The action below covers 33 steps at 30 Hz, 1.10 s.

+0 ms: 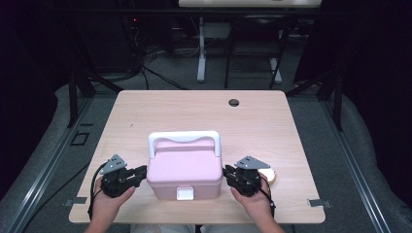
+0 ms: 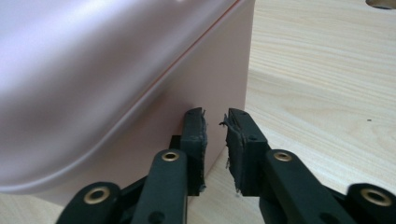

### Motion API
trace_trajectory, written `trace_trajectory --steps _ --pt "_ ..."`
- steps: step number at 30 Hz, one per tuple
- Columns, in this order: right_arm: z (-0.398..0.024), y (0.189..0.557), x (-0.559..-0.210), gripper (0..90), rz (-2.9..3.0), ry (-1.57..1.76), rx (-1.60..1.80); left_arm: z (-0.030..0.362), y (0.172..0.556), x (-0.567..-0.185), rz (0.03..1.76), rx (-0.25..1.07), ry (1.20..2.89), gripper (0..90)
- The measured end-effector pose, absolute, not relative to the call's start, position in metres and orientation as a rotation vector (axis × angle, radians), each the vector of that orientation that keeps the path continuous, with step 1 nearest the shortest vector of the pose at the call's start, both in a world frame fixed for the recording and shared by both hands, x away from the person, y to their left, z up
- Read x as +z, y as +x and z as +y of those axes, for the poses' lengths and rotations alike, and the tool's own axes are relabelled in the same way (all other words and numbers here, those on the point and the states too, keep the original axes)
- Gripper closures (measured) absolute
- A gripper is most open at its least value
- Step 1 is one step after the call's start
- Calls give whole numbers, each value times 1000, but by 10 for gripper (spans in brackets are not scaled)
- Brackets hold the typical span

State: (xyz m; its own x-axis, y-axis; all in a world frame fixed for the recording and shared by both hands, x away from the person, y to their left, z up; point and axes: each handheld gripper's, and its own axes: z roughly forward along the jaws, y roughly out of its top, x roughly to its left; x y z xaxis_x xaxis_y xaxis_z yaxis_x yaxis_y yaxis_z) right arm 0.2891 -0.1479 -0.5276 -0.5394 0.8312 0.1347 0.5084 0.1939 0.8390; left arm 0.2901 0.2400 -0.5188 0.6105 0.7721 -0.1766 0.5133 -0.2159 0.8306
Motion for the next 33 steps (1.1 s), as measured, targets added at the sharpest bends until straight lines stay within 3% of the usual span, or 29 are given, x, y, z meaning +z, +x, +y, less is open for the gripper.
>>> trace_trajectory --steps 9,33 --pt "-145 279 -524 893 2152 1196 1206 232 288 -518 1049 322 1874 806" --pt "-161 267 -522 897 2150 1236 1191 216 285 -518 1013 287 1888 845"
